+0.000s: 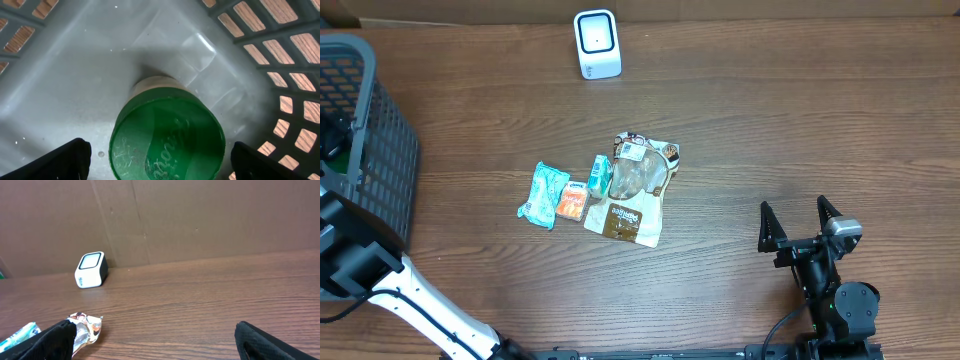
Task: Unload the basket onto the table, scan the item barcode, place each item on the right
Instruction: 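Reach the left gripper into the basket and grasp the green-lidded jar, then lift the green-lidded jar out of the basket toward the table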
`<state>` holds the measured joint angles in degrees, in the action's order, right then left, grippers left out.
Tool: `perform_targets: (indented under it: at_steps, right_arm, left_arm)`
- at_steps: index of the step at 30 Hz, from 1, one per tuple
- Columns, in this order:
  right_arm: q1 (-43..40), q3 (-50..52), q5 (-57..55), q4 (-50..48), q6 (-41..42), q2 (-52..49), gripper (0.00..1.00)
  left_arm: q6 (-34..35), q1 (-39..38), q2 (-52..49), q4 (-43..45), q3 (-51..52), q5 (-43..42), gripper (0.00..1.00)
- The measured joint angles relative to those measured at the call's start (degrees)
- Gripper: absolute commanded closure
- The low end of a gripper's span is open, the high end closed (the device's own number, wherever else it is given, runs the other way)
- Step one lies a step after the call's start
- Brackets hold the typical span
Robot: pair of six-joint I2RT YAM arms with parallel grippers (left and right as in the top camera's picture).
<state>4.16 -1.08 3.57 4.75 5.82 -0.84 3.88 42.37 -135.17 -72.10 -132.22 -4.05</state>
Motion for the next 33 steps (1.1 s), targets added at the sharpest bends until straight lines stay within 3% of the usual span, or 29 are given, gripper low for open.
perform_targets:
  at_steps: [8, 16, 28, 33]
  right_arm:
    - [0.00, 0.02, 0.02, 0.00, -0.02, 0.00, 0.00]
    - [0.00, 0.02, 0.00, 0.00, -0.02, 0.00, 0.00]
    - [0.02, 0.02, 0.00, 0.00, -0.02, 0.00, 0.00]
    - [0.00, 0.02, 0.02, 0.00, -0.04, 0.00, 0.00]
  left_arm:
    - [-1.31, -0.39, 0.00, 3.21, 5.20, 0.42, 0.13]
    - [-1.51, -0.39, -0.02, 4.79, 6.43, 0.74, 0.25]
    - [-1.53, -0.39, 0.00, 8.33, 8.44, 1.44, 0.24]
    - [-1.53, -0.39, -0.02, 9.22, 9.68, 1.97, 0.15]
